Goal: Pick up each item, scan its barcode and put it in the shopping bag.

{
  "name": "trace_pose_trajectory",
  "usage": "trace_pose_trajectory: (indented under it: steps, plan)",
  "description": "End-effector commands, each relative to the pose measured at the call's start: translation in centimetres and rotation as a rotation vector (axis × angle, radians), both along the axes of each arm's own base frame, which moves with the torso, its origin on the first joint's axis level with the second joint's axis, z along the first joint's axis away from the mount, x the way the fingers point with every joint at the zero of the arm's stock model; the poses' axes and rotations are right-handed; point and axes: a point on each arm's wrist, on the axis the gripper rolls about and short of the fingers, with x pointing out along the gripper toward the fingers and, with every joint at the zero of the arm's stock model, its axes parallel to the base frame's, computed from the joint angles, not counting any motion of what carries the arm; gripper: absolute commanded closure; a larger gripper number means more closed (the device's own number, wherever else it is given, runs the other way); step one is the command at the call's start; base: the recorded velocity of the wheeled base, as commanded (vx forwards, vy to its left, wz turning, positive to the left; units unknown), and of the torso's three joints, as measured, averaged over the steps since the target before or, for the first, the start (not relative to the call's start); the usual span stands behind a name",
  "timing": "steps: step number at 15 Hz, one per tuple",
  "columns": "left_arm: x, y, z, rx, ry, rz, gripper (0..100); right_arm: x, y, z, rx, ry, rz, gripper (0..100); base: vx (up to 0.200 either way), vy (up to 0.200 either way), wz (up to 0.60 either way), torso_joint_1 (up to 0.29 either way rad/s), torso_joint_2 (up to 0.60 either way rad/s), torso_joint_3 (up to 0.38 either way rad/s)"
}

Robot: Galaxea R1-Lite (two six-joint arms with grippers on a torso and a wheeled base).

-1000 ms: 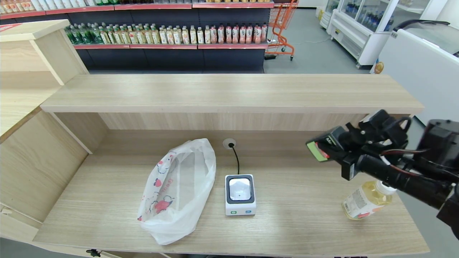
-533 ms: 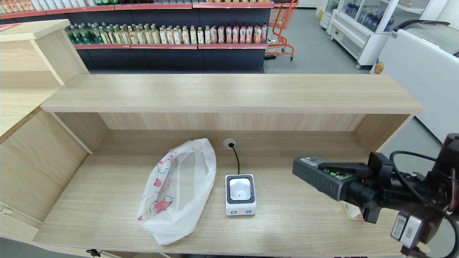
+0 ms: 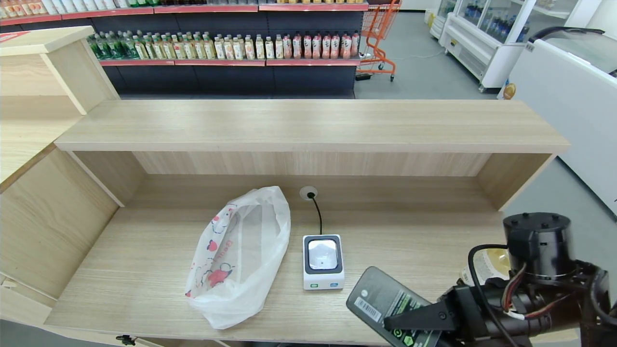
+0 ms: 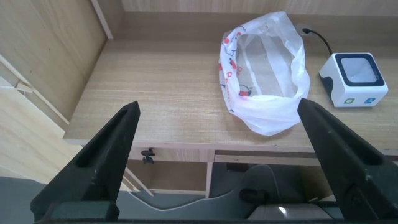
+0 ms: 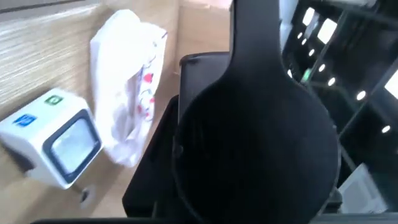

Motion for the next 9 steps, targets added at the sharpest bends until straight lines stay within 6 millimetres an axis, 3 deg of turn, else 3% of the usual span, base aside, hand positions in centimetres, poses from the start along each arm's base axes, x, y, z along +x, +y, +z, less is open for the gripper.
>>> trace_pose_trajectory:
  steps: [1,4,9]
  plan:
    - [0.0,0.0,0.0,0.000,-0.001,0.000,0,-0.2,1.5,-0.9,-0.018,-0.008,0.074,100,0.000,0.000,0.00,0.000,0.00,0.000]
    - [0.0,0.0,0.0,0.000,-0.001,0.000,0,-0.2,3.1,-0.4,0.013,-0.081,0.133,100,0.000,0.000,0.00,0.000,0.00,0.000]
    - [0.0,0.0,0.0,0.000,-0.001,0.000,0,0.4,3.5,-0.1,0.056,-0.155,0.132,100,0.000,0.000,0.00,0.000,0.00,0.000]
